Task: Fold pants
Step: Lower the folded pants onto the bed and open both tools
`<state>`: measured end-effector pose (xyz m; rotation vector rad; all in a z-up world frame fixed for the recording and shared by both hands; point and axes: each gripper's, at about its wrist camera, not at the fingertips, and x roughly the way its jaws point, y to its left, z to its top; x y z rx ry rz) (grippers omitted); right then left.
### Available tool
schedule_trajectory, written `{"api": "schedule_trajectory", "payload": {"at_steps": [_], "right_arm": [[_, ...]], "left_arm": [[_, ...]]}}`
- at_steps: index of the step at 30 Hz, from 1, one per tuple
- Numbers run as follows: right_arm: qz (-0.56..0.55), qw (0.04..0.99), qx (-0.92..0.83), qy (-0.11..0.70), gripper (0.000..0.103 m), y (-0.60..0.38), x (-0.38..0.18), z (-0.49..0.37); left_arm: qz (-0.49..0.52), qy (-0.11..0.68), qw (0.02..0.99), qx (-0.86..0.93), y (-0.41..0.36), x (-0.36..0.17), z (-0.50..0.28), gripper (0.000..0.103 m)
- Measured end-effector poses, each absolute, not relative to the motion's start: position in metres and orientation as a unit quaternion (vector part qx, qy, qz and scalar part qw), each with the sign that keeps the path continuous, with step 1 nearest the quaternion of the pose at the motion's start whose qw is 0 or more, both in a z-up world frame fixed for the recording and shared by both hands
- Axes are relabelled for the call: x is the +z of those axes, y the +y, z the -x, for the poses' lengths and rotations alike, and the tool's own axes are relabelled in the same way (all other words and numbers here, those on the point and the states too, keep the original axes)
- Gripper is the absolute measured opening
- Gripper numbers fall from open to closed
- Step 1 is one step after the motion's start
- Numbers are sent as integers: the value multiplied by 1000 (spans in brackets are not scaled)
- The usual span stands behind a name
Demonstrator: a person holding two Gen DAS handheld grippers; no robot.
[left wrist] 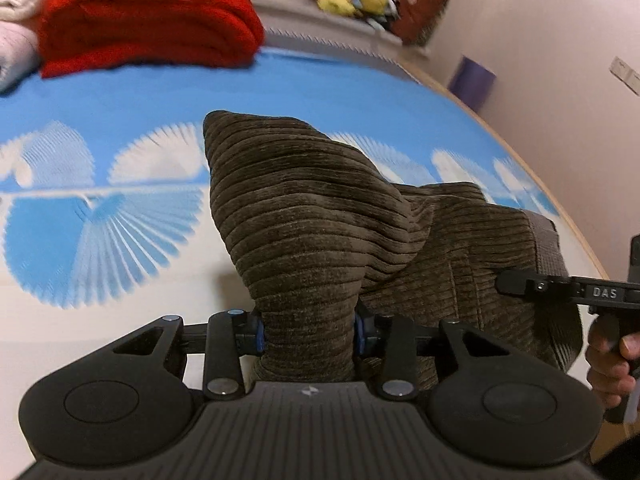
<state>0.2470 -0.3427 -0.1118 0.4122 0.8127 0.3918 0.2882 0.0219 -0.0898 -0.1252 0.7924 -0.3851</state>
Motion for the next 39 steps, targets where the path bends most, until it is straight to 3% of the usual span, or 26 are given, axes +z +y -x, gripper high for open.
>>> {"api": "schedule_trajectory", "payload": {"at_steps": [9, 13, 16, 20, 25, 28, 30, 32, 35, 38, 39], "right_arm": [[-192, 897, 186, 352, 48, -299, -98, -301], [-188, 895, 177, 364, 50, -281, -109, -323], [-134, 895, 115, 410, 61, -266, -129, -340], [-99, 901, 19, 422, 58, -269, -136, -346], [-85, 918, 100, 375, 57, -259, -112, -332], [-36, 895, 122, 427, 55, -246, -130, -333], [40, 889, 92, 447, 59, -237, -143, -331], [15, 885, 85, 458, 54, -243, -141, -330], [-36, 899, 83, 428, 54, -254, -122, -324], [-1, 886, 96, 454, 54, -249, -131, -320], [27, 869, 93, 486, 60, -246, -144, -320]], "left_arm": [[94, 357, 918, -148, 57, -79, -328, 43], [82, 376, 917, -110, 66, -93, -347, 59], [18, 382, 922, -57, 61, -105, -351, 59], [-14, 355, 933, -63, 60, -91, -341, 59], [-41, 377, 913, -153, 47, -92, -326, 59], [-97, 454, 873, -152, 34, -128, -325, 62], [-116, 446, 876, -141, 31, -129, -319, 62], [-101, 435, 883, -148, 32, -114, -315, 61], [-91, 411, 889, -180, 32, -101, -301, 61], [-131, 445, 865, -190, 23, -118, -291, 62], [-155, 441, 864, -189, 18, -123, -285, 62]]}}
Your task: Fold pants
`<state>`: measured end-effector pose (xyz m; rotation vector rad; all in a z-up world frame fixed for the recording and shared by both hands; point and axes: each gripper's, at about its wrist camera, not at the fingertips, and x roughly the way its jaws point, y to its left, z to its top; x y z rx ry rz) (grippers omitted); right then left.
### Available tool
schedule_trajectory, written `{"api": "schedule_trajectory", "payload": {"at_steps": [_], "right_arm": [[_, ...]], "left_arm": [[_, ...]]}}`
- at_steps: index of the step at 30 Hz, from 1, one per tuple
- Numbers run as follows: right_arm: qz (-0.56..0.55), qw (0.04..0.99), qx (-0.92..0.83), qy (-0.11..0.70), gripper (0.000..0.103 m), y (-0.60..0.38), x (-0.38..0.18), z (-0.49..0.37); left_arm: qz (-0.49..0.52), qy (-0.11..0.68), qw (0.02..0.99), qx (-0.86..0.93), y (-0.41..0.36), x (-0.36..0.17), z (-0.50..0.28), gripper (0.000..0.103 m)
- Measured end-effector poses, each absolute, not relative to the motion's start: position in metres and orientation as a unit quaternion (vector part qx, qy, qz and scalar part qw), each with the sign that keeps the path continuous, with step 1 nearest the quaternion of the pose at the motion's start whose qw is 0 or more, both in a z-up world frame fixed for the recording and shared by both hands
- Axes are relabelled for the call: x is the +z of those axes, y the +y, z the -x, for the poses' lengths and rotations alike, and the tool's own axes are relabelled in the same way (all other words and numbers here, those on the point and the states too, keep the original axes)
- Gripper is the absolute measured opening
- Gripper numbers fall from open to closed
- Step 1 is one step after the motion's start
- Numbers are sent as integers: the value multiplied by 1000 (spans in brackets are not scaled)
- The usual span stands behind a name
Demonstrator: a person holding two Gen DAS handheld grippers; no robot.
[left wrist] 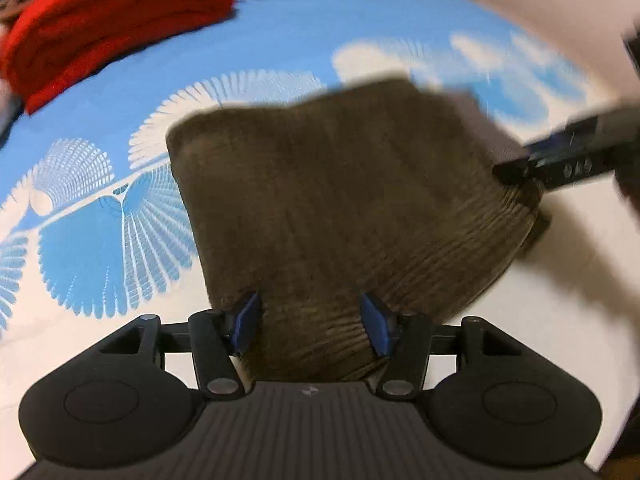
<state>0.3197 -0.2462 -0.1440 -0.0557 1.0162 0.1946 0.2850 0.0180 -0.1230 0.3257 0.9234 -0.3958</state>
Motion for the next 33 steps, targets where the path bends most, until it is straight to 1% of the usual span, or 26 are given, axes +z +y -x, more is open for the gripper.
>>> {"api": "schedule_trajectory", "payload": {"at_steps": [1, 2, 5, 6, 7, 9, 10, 11, 12, 13, 14, 15, 17, 19, 21, 23, 24, 25, 26, 27, 29, 33], "right_arm": [[40, 862, 88, 498, 65, -245, -151, -320], [38, 863, 81, 497, 67, -245, -151, -318], [15, 877, 61, 477, 64, -247, -130, -311], [18, 887, 54, 459, 64, -246, -119, -305], [22, 899, 47, 435, 64, -244, -109, -298], [28, 917, 42, 396, 68, -241, -88, -284], [34, 924, 41, 380, 69, -237, -79, -278], [40, 930, 35, 364, 71, -233, -68, -270], [43, 935, 29, 351, 76, -232, -58, -263], [40, 942, 26, 332, 79, -229, -44, -253], [34, 947, 25, 318, 85, -228, -33, -245], [28, 952, 26, 303, 89, -226, -21, -234], [26, 958, 31, 284, 93, -227, -5, -216], [34, 961, 39, 273, 96, -224, 4, -197], [41, 961, 43, 270, 99, -223, 9, -177], [35, 959, 40, 278, 100, -224, -4, -164], [30, 956, 33, 290, 99, -226, -12, -160], [23, 948, 15, 316, 98, -227, -21, -155], [17, 935, -10, 355, 94, -227, -26, -154], [-3, 927, -27, 374, 94, -231, -31, -156], [-33, 922, -20, 385, 94, -235, -33, -160], [2, 921, -19, 389, 95, -228, -38, -163]], "left_arm": [[-173, 429, 867, -186, 13, -122, -279, 62], [-178, 425, 869, -179, 10, -119, -277, 62], [-166, 407, 885, -154, 11, -99, -268, 63], [-156, 395, 895, -141, 13, -89, -263, 69], [-140, 383, 903, -134, 14, -78, -258, 78], [-108, 358, 919, -122, 19, -56, -247, 85], [-99, 344, 927, -111, 21, -44, -241, 85], [-95, 331, 934, -98, 22, -33, -236, 85], [-90, 317, 941, -82, 21, -21, -228, 87], [-85, 301, 947, -66, 22, -9, -219, 89], [-80, 289, 952, -57, 22, 2, -210, 90], [-75, 279, 956, -57, 22, 11, -196, 92], [-59, 273, 959, -51, 23, 25, -174, 94], [-24, 280, 959, -43, 25, 31, -151, 96], [12, 291, 955, -46, 26, 26, -132, 103], [21, 306, 951, -30, 26, 9, -114, 103], [4, 332, 943, -19, 23, -2, -111, 103], [-20, 371, 928, -2, 18, -12, -115, 102], [-27, 382, 924, 5, 18, -14, -115, 102], [-27, 380, 925, 7, 18, -14, -117, 102], [-26, 370, 929, 14, 20, -12, -124, 102], [-9, 379, 925, 25, 26, -16, -134, 102]]}}
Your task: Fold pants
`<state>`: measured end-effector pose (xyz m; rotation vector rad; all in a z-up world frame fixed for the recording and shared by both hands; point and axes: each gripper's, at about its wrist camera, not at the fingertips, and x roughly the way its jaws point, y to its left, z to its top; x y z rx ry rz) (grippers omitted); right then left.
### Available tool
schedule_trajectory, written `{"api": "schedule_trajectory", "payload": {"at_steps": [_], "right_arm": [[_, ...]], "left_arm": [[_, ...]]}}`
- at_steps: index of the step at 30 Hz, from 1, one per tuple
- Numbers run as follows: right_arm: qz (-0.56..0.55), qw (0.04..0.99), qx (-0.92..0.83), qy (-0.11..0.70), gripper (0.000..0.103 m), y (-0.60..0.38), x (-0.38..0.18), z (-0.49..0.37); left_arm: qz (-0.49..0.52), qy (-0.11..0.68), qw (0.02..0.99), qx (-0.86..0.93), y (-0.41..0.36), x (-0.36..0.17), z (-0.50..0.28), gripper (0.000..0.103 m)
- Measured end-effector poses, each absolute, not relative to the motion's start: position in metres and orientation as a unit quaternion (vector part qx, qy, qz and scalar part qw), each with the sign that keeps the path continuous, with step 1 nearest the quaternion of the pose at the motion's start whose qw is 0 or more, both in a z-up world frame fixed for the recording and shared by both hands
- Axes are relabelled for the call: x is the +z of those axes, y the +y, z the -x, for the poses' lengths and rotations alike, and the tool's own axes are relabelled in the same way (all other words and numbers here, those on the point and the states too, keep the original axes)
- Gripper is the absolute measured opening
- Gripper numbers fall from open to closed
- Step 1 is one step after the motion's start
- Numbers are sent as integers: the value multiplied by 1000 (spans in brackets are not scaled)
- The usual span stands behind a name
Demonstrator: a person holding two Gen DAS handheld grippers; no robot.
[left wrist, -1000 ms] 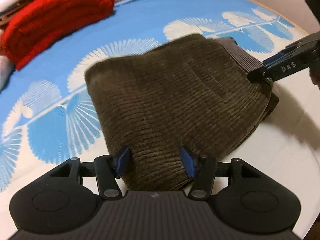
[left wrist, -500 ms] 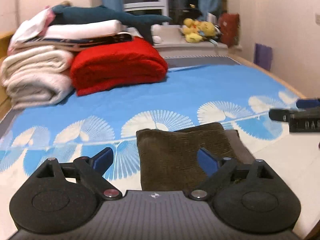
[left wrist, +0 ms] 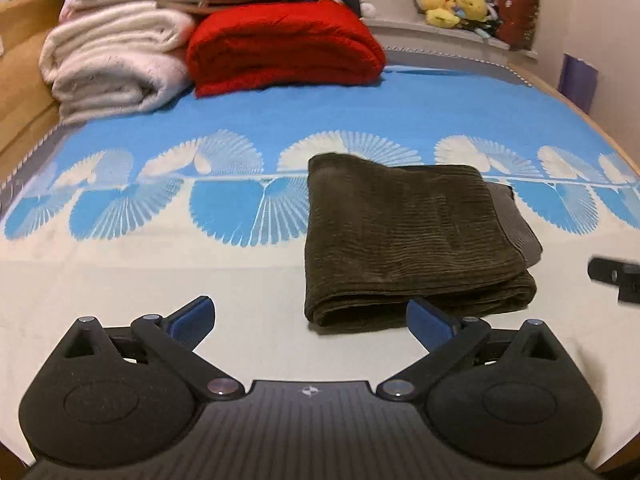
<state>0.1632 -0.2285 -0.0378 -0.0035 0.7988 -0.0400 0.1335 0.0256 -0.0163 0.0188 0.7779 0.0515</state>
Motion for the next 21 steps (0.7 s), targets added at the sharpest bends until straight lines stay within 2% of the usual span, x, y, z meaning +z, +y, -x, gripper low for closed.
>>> {"api": "schedule_trajectory", "payload": {"at_steps": [4, 21], "right_arm": [[21, 918, -20, 396, 95, -225, -43, -165], [36, 926, 7, 375, 95, -202, -40, -171]], "left_arm": [[30, 394, 919, 12, 30, -20, -145, 102], [4, 404, 915, 11, 11, -34, -157, 102]]}}
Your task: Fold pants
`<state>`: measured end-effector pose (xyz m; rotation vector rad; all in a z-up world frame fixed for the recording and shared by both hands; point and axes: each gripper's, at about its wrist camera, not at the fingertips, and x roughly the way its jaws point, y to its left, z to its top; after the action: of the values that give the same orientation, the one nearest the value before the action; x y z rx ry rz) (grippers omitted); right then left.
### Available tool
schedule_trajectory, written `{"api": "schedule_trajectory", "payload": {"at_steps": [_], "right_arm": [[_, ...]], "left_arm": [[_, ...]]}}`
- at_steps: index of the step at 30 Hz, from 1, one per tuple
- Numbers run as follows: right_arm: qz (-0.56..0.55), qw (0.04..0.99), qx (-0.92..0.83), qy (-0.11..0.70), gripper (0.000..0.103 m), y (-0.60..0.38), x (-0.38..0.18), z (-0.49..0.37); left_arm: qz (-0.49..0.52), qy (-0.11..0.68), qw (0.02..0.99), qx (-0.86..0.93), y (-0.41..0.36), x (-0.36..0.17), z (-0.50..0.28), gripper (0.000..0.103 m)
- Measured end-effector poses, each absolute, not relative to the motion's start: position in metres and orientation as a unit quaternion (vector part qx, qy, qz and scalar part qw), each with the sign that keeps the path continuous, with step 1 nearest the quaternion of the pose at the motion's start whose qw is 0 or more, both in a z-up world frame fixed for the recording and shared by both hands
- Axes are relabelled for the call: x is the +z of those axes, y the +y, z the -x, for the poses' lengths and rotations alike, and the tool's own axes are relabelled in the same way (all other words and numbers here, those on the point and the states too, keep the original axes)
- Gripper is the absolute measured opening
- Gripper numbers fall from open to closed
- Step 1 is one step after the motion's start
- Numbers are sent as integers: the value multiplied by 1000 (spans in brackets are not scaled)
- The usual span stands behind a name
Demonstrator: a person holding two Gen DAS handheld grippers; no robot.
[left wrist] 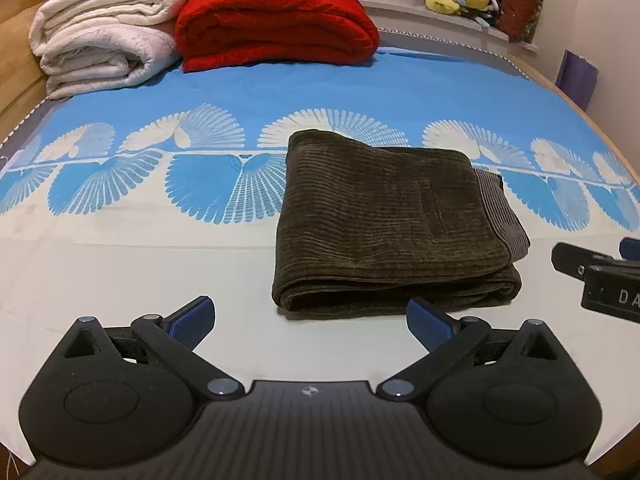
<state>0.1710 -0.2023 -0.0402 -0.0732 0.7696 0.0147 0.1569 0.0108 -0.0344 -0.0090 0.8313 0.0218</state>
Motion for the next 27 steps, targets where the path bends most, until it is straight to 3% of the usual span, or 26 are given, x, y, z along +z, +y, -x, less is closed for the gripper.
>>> {"api": "schedule_trajectory", "payload": {"at_steps": [27], "right_arm": [[46, 925, 4, 378, 95, -197, -43, -173]], "left_arm": [[1, 401, 916, 2, 8, -36, -158, 102]]}}
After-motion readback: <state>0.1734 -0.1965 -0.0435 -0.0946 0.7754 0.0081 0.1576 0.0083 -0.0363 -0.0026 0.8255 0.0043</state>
